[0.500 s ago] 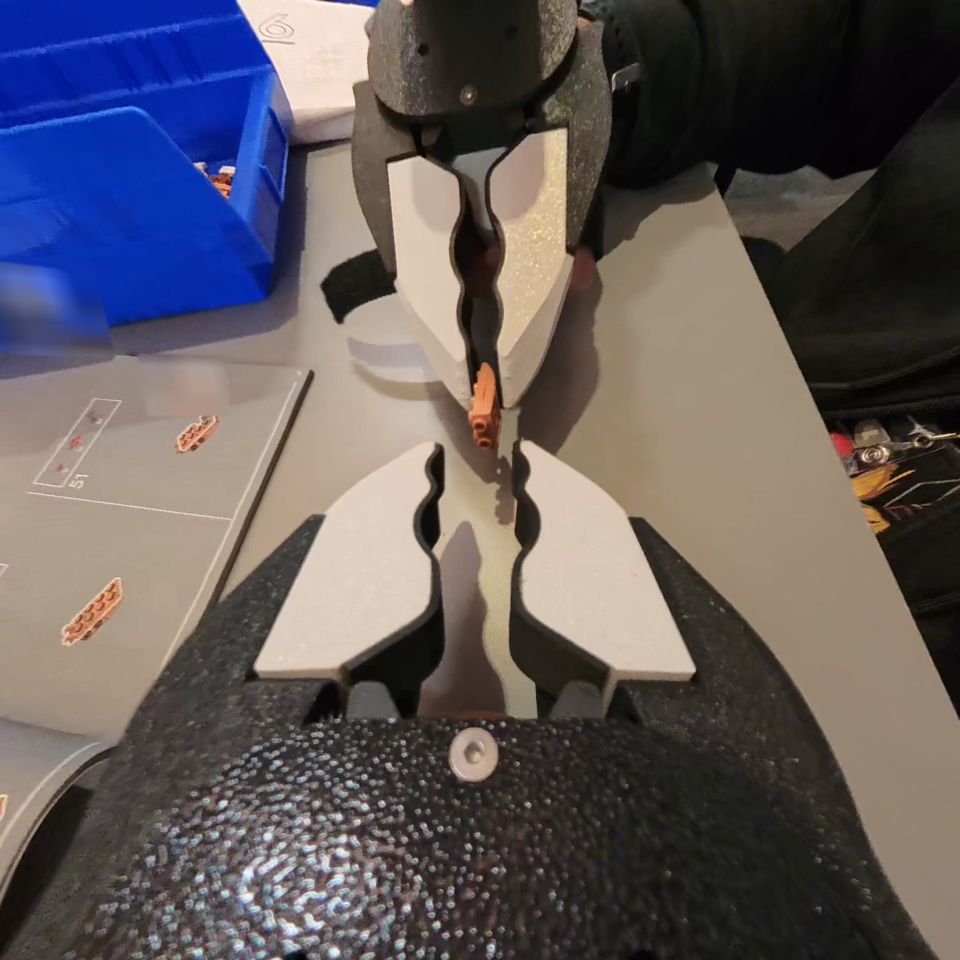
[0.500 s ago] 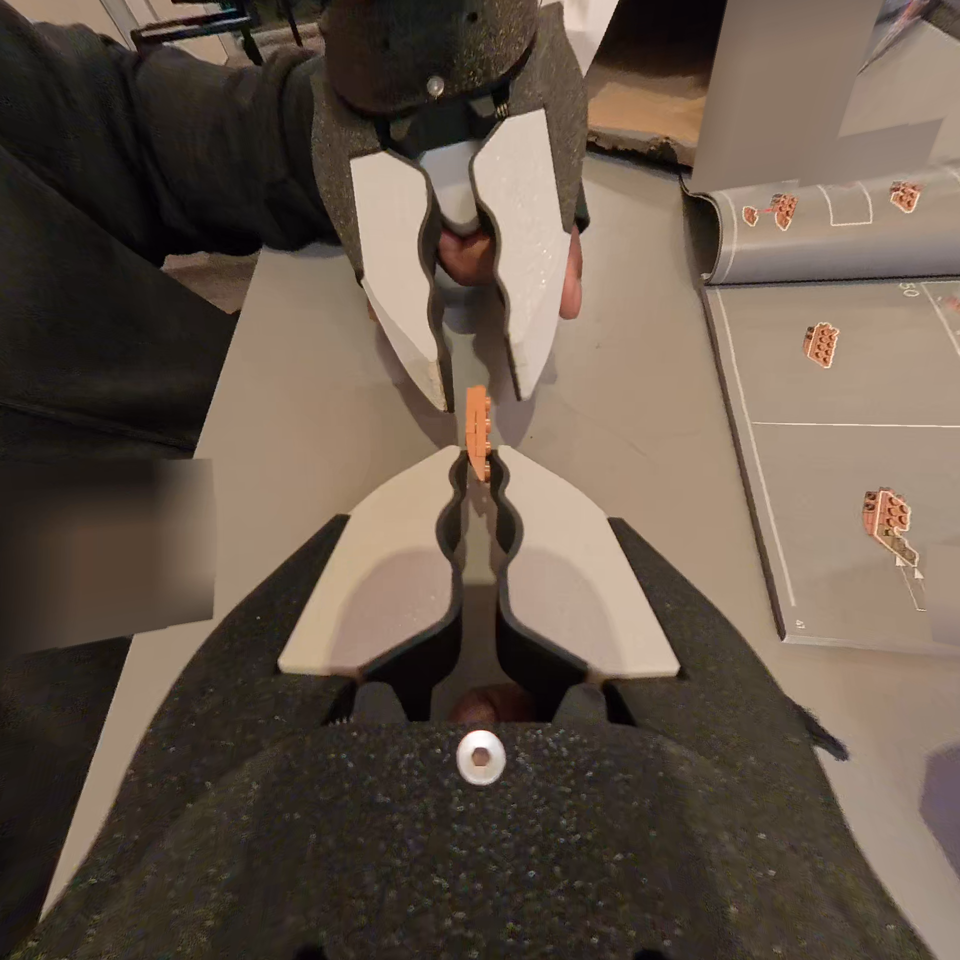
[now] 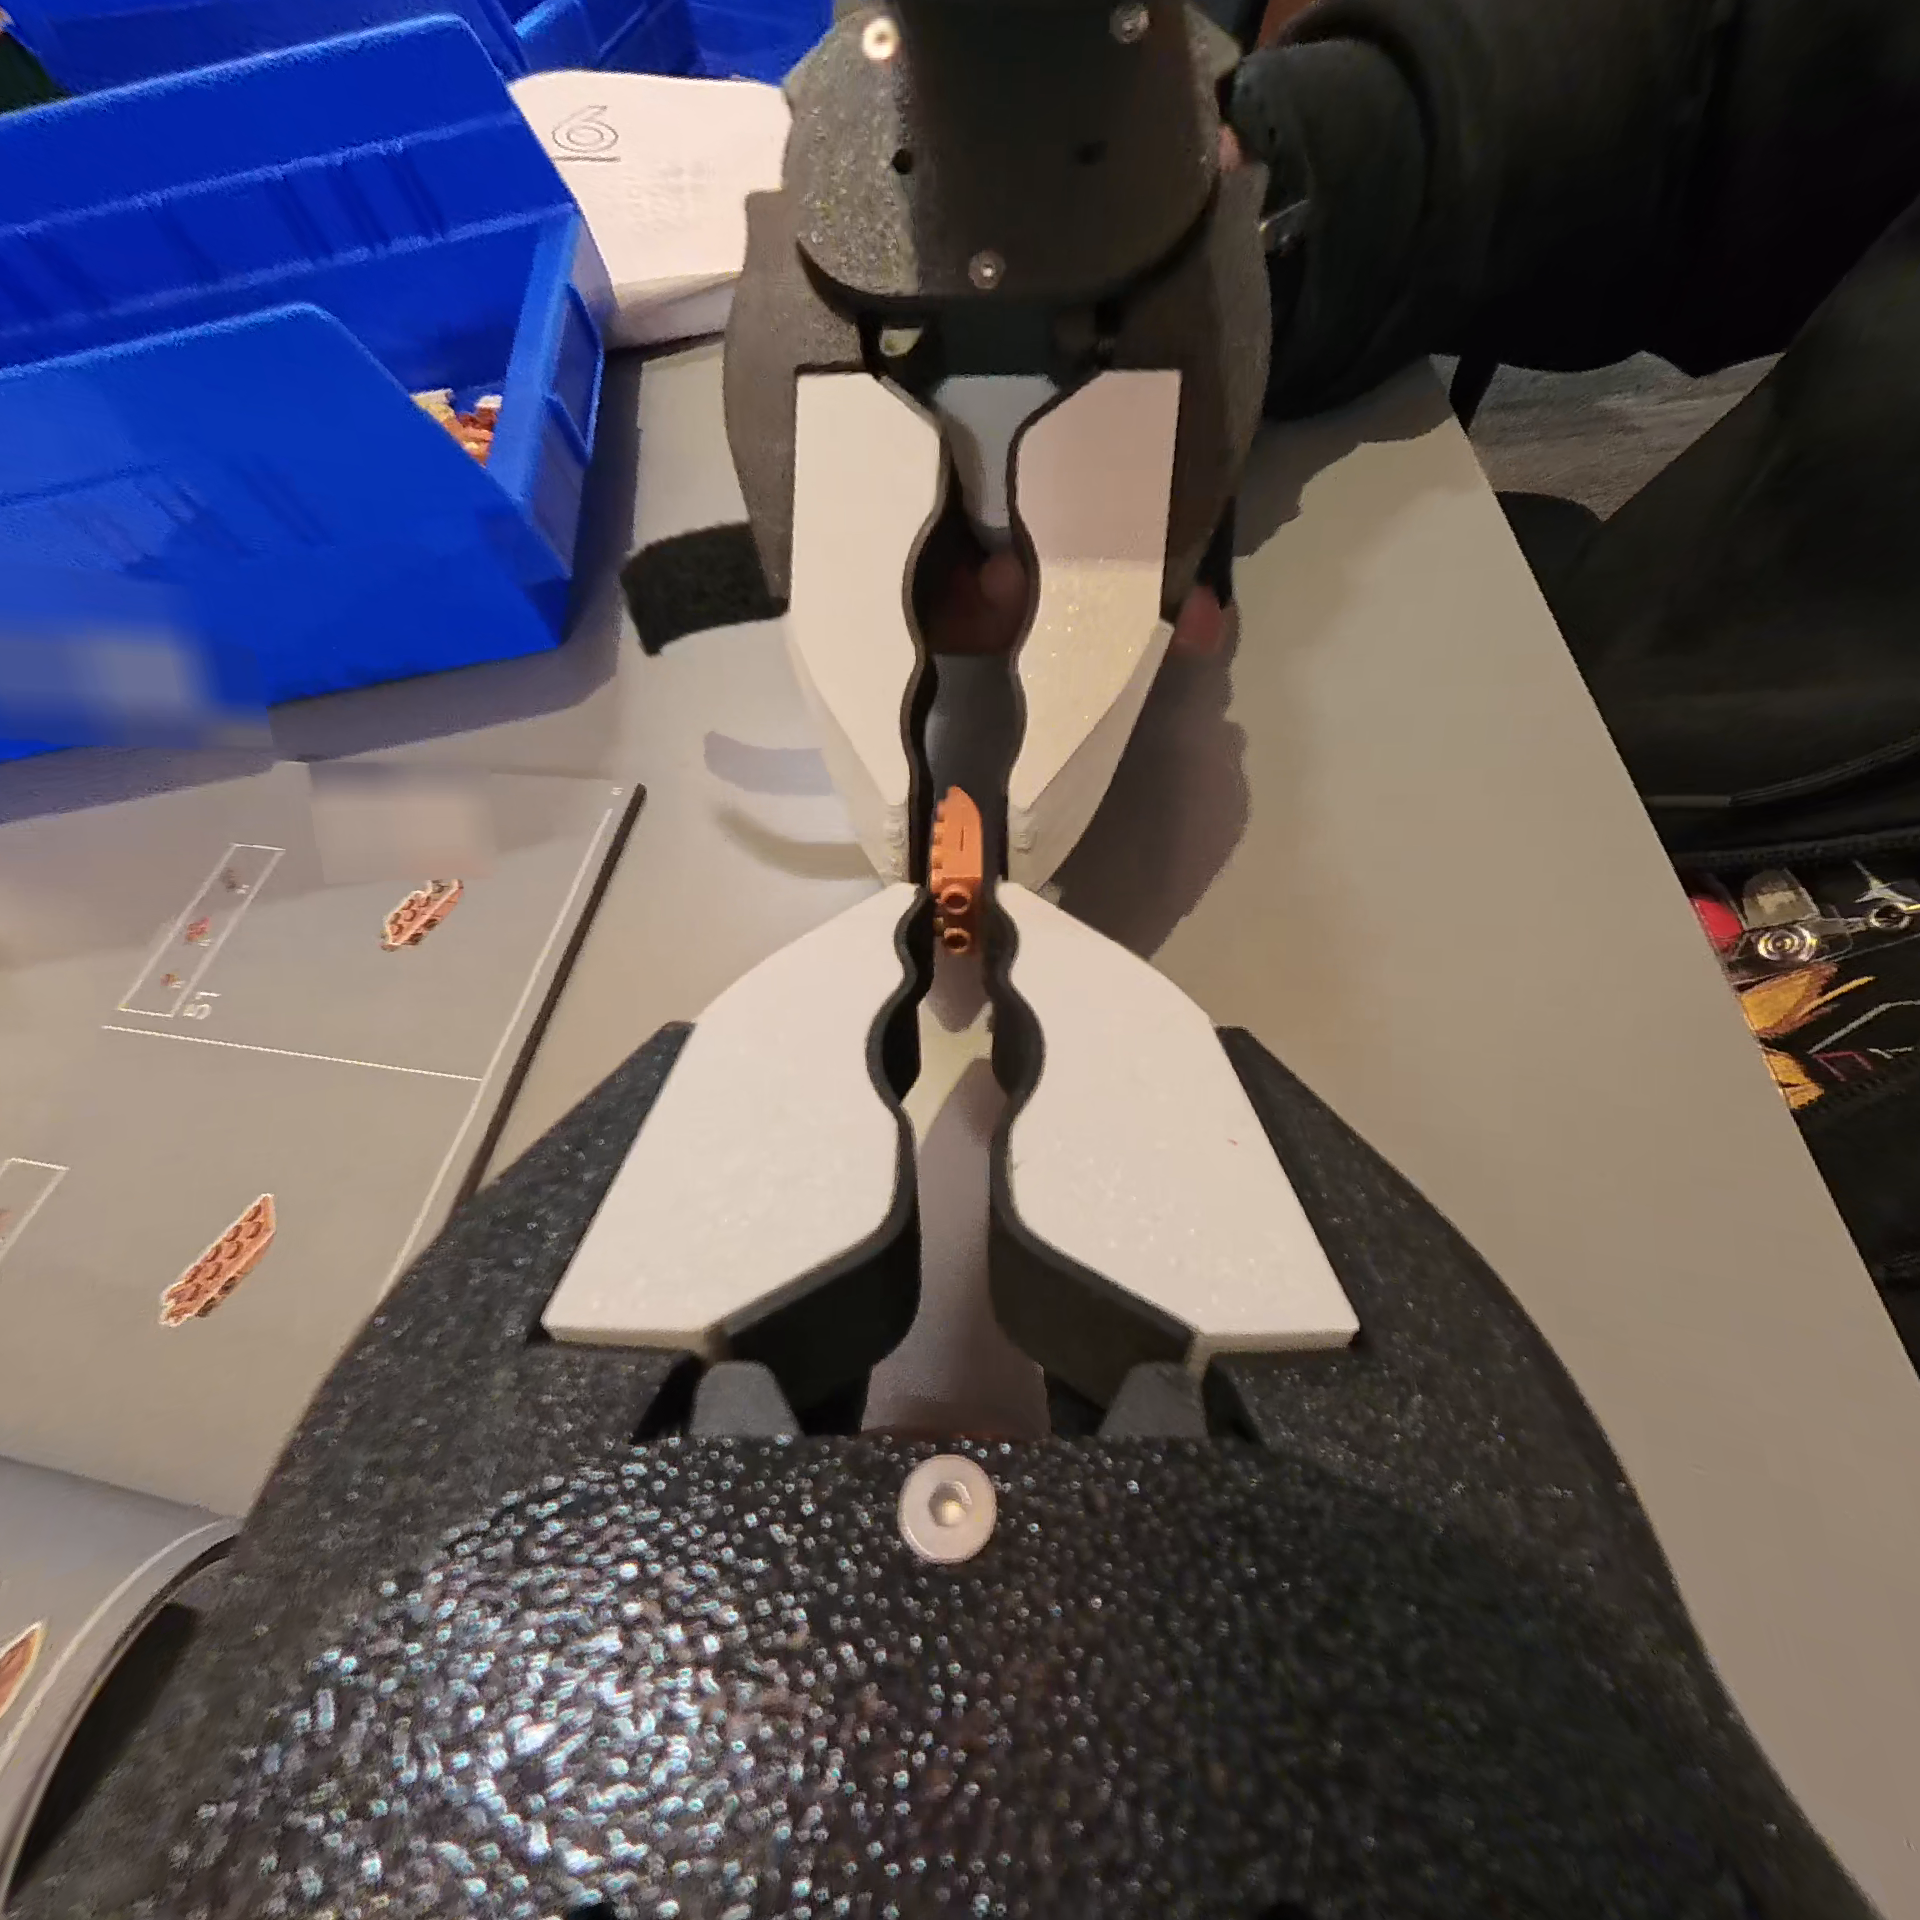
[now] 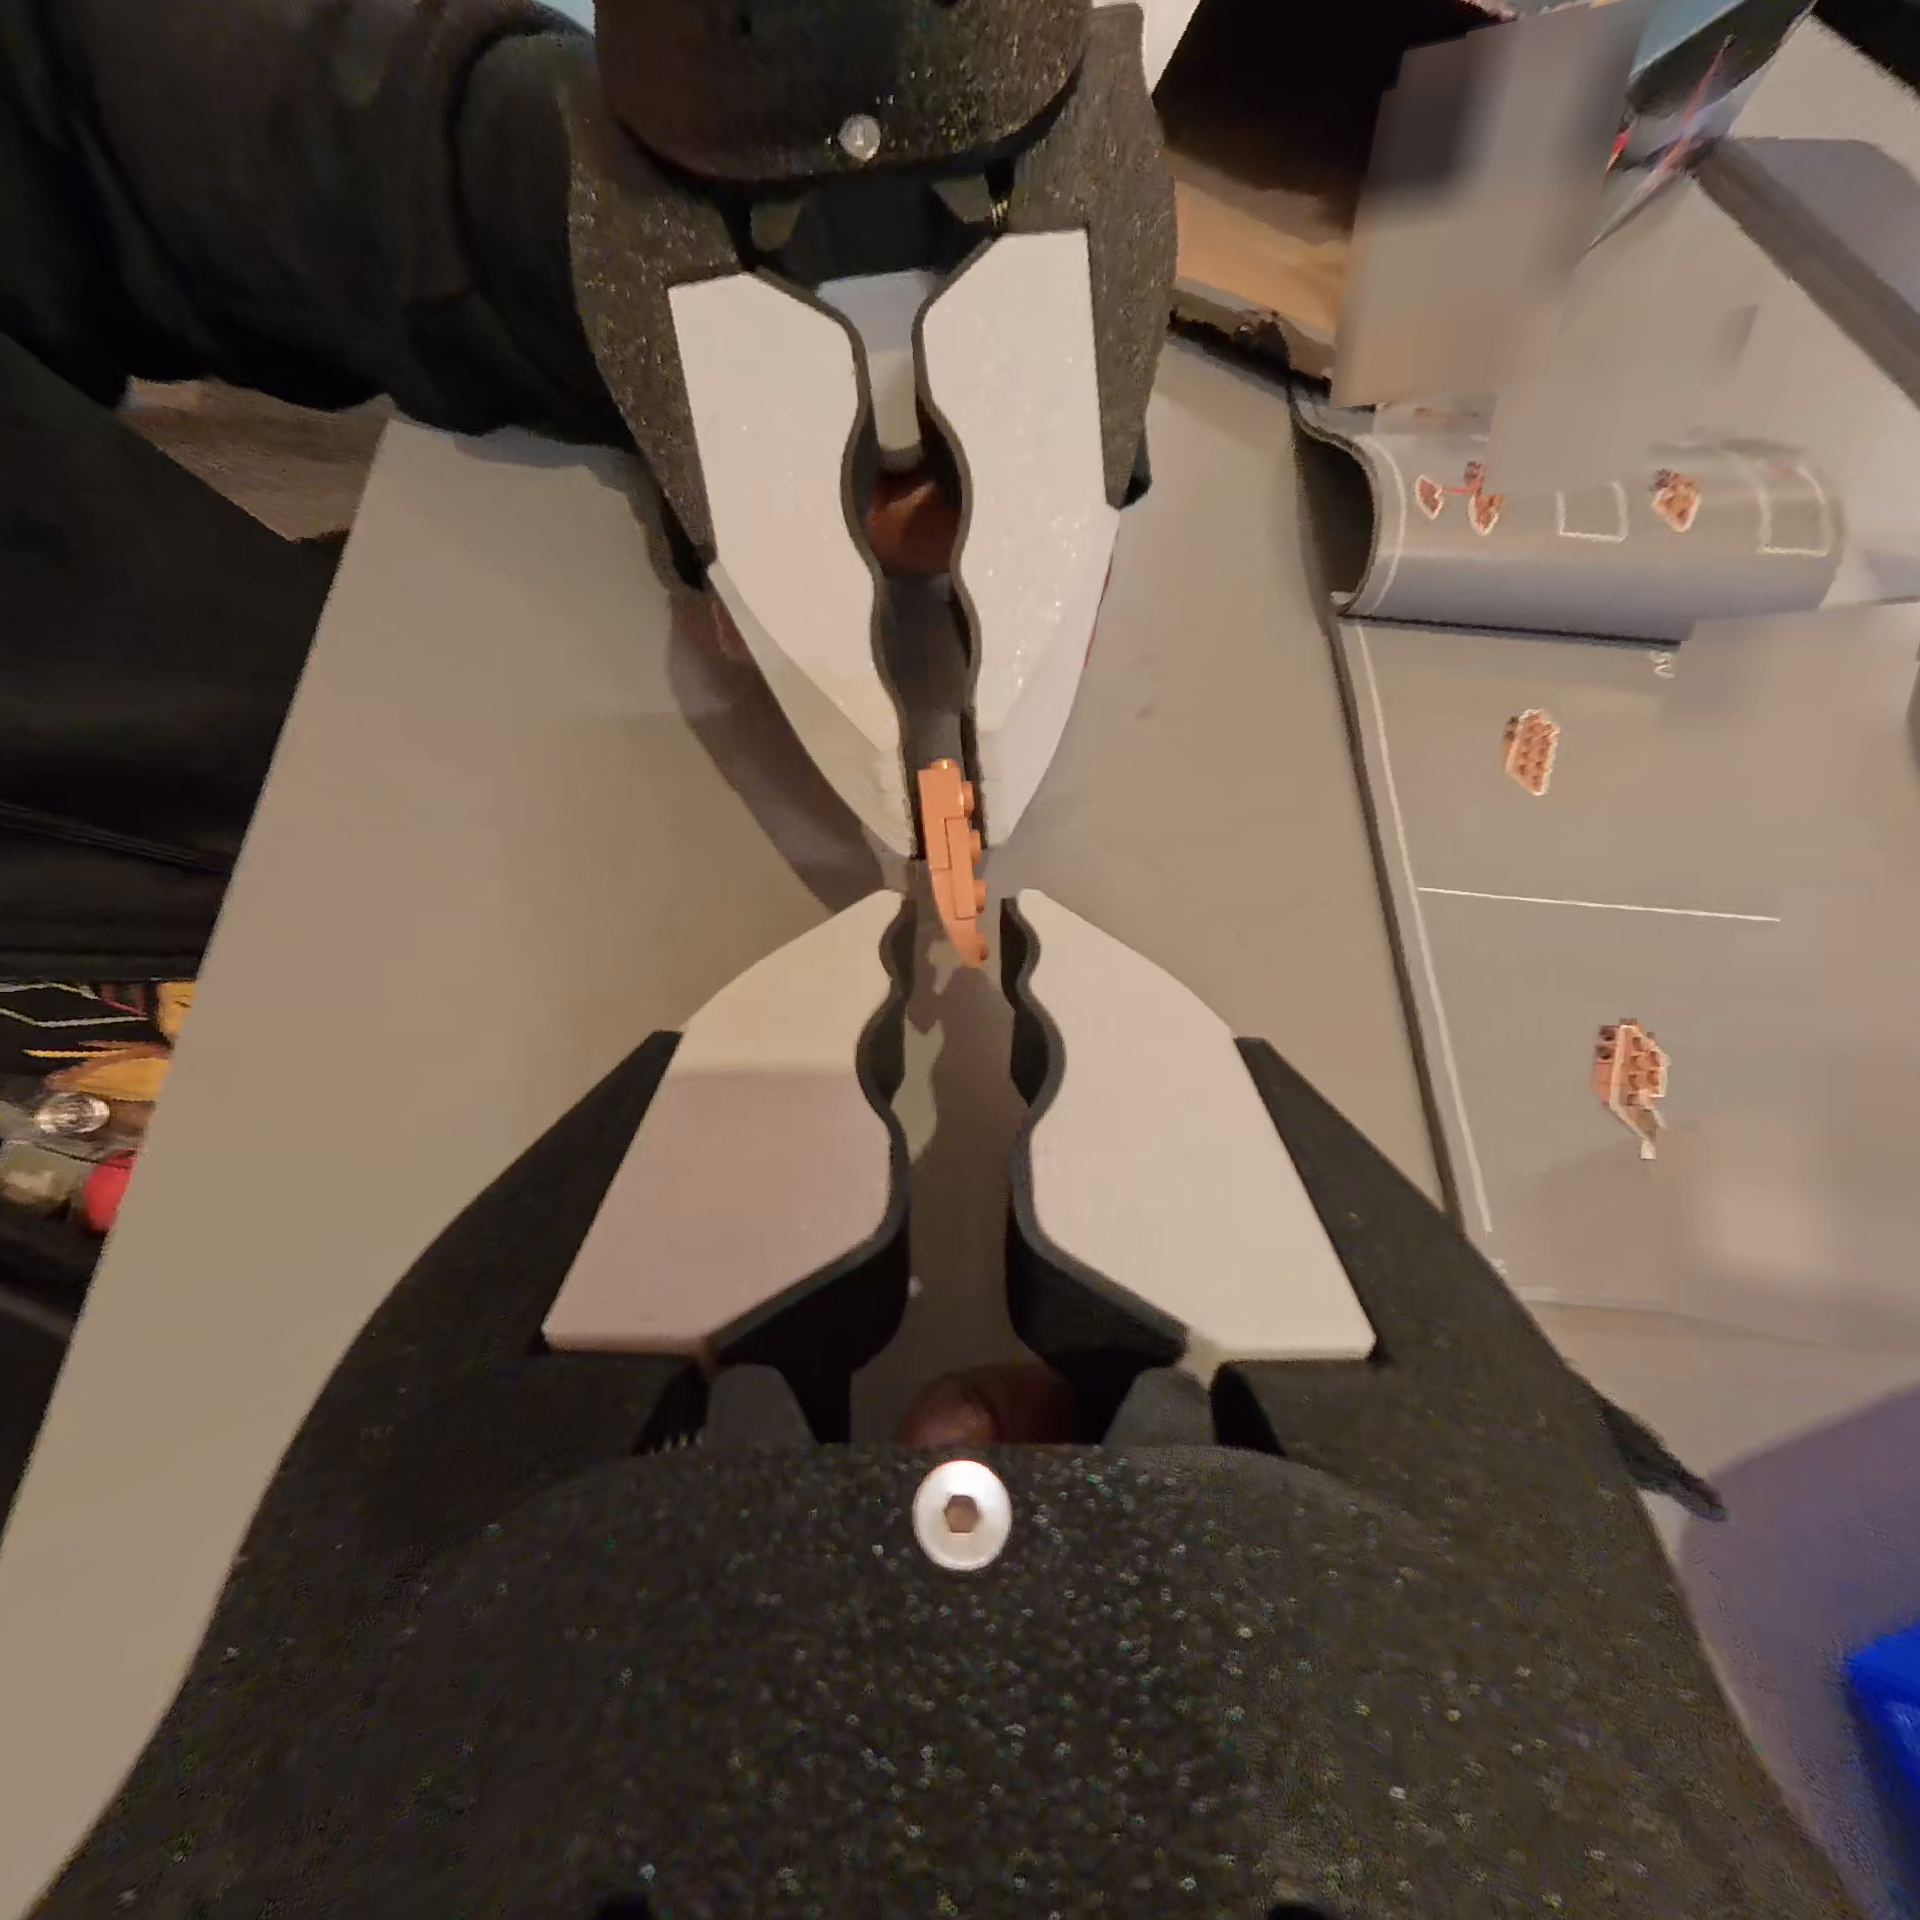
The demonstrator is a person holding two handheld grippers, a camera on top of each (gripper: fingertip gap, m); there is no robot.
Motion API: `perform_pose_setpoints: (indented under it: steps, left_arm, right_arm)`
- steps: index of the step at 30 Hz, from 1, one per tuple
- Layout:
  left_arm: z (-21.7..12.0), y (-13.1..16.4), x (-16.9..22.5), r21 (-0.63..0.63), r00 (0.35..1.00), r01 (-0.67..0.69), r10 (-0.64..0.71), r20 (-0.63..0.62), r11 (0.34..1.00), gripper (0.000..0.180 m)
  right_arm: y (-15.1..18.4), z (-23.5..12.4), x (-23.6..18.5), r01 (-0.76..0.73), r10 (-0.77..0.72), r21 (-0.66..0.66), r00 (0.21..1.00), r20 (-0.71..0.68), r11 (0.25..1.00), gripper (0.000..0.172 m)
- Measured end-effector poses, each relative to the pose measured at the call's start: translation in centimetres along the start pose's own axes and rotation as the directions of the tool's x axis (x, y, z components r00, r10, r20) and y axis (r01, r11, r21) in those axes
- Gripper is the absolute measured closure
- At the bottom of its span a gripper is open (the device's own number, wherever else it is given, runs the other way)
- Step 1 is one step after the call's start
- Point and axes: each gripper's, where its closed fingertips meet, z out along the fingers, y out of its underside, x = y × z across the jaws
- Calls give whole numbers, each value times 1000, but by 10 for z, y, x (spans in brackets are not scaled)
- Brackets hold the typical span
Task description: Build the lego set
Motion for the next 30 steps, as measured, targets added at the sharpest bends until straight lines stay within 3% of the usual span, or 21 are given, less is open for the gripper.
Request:
perform_pose_setpoints:
  steps: [13, 24, 30]
  left_arm:
    - [2, 6, -1, -71, 995, -80, 83, 50, 994, 173]
    - [5, 6, 3, -85, 993, -113, 116, 36, 990, 173]
    - [1, 3, -3, -61, 990, -120, 124, 65, 991, 173]
  right_arm:
    - [-8, -1, 1, 259, -262, -43, 952, -155, 965, 163]
    - [-6, -2, -3, 268, -276, -74, 953, -127, 960, 164]
    - [-10, -2, 1, 315, -323, -68, 928, -188, 947, 159]
